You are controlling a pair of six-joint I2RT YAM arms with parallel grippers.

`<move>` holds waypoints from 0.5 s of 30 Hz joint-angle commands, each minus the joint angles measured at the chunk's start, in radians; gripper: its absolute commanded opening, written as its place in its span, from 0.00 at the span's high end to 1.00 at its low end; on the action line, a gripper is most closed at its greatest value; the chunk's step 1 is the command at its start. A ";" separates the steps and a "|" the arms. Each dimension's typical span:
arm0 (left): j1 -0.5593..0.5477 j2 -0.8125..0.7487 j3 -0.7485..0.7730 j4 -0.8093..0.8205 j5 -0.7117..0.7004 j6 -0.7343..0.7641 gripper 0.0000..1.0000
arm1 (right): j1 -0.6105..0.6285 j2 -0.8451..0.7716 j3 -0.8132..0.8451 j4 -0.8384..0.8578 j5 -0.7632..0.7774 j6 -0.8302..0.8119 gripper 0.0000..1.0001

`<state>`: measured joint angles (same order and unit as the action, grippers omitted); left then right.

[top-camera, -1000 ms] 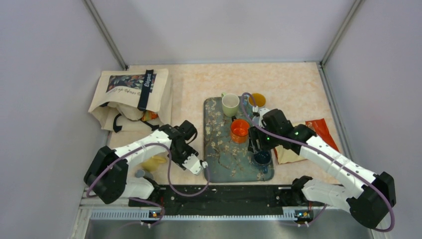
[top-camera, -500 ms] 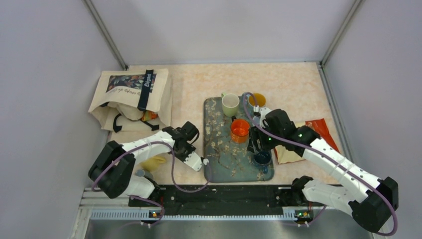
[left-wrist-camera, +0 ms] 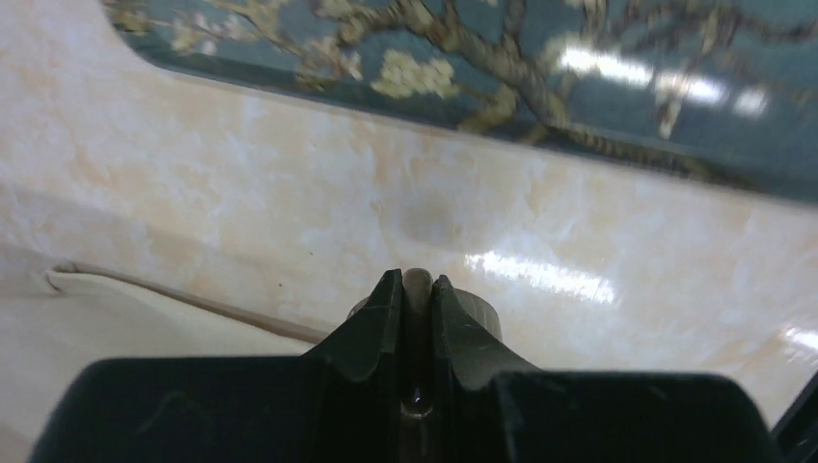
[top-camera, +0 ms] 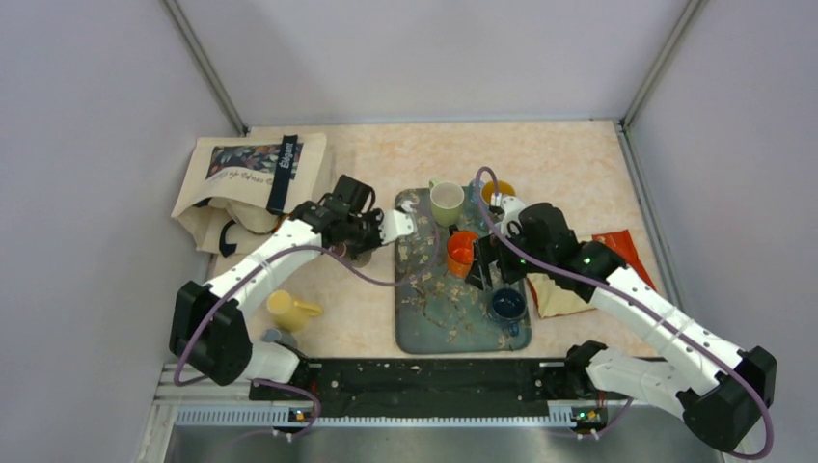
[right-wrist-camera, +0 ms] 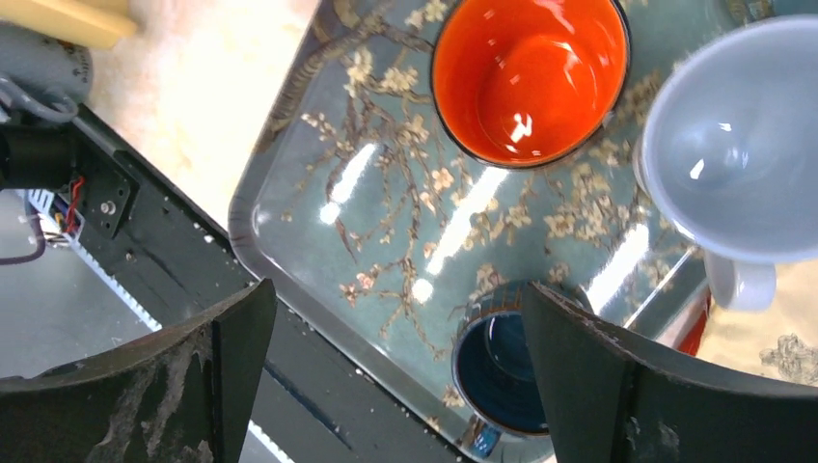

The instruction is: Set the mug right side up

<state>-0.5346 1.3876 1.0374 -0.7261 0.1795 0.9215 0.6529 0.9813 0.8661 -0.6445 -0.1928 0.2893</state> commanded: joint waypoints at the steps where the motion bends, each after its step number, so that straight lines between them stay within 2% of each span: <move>1: 0.084 -0.029 0.133 0.055 0.284 -0.389 1.00 | -0.003 -0.020 0.053 0.136 -0.101 0.002 0.01; 7: 0.120 -0.081 0.214 0.143 0.421 -0.633 1.00 | 0.112 -0.008 0.034 0.370 -0.122 0.057 0.01; 10: 0.122 -0.115 0.231 0.202 0.514 -0.737 1.00 | 0.175 0.033 0.019 0.579 -0.142 0.109 0.01; 12: 0.121 -0.108 0.273 0.184 0.580 -0.780 1.00 | 0.191 0.067 0.010 0.703 -0.169 0.153 0.02; 15: 0.121 -0.113 0.304 0.209 0.628 -0.873 1.00 | 0.192 0.120 0.015 0.796 -0.179 0.206 0.03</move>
<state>-0.4137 1.3174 1.2652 -0.6193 0.6552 0.2295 0.8364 1.0439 0.8654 -0.1230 -0.3336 0.4007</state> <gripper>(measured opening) 0.144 0.977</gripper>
